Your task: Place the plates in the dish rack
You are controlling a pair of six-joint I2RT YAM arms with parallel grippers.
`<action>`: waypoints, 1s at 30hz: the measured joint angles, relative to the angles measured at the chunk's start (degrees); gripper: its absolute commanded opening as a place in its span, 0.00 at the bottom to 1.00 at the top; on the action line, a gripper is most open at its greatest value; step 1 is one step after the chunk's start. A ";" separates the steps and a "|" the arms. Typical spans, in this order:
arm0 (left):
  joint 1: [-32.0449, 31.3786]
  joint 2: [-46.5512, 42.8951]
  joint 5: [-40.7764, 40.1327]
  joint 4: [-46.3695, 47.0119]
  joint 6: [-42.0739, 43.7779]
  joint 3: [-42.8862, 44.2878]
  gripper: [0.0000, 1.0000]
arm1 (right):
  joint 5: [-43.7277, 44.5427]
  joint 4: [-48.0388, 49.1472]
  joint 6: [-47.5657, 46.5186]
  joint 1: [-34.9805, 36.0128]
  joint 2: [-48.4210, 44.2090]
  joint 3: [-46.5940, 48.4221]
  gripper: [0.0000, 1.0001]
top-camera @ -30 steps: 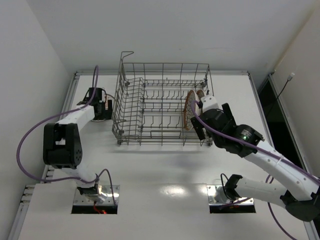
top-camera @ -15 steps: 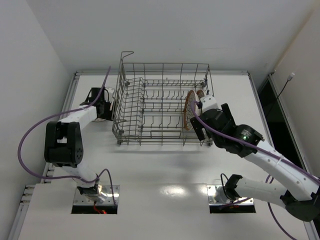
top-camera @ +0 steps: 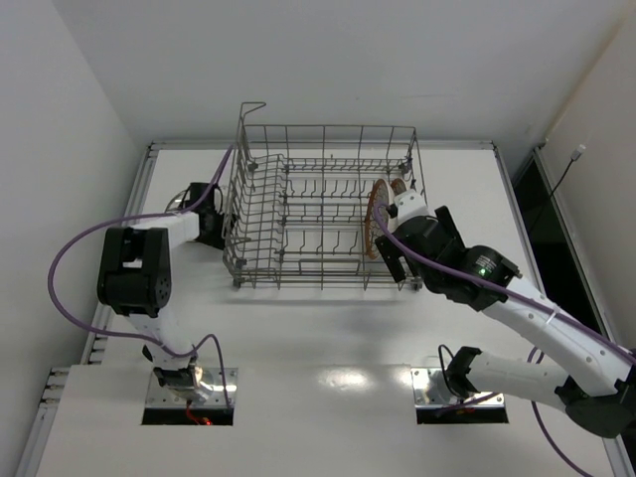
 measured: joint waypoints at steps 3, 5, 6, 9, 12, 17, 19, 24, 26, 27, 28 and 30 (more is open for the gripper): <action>-0.11 0.46 -0.39 0.37 -0.22 0.11 0.61 | 0.00 0.00 0.00 0.00 0.00 0.00 0.99; -0.20 1.01 -1.05 0.33 -0.44 0.74 0.60 | -0.02 0.00 0.00 0.00 0.00 0.00 0.99; -0.28 1.44 -1.57 0.55 -0.46 1.11 0.59 | -0.02 0.00 0.00 0.00 0.00 0.00 0.99; -0.46 2.43 -2.97 0.92 -0.96 2.08 0.49 | -0.02 -0.02 0.00 0.00 0.00 0.00 0.99; -0.52 4.48 -4.44 0.66 -1.51 4.24 0.27 | -0.35 0.00 0.00 0.00 0.00 0.00 0.99; -0.85 9.79 -7.26 0.92 -1.49 10.12 0.17 | -1.05 0.00 -0.02 0.00 0.20 0.00 0.99; -0.85 10.73 -8.41 1.03 -1.79 11.30 0.10 | -1.18 0.02 -0.02 0.00 0.37 0.00 0.99; -0.85 10.71 -9.55 0.76 -2.36 11.87 0.00 | -1.44 0.02 -0.02 0.00 0.55 0.00 0.99; -0.85 10.69 -9.73 0.79 -2.62 11.87 0.00 | -1.46 0.02 -0.02 0.00 0.55 0.00 0.99; -0.85 10.67 -9.81 0.76 -2.82 11.87 0.00 | -1.49 0.02 -0.02 0.00 0.55 0.00 0.99; -0.85 10.56 -9.94 0.68 -3.04 11.87 0.00 | -1.46 0.02 -0.02 0.00 0.55 0.00 0.99; -0.85 10.36 -10.08 0.13 -3.87 11.89 0.00 | -1.49 0.02 -0.02 0.00 0.55 0.00 0.99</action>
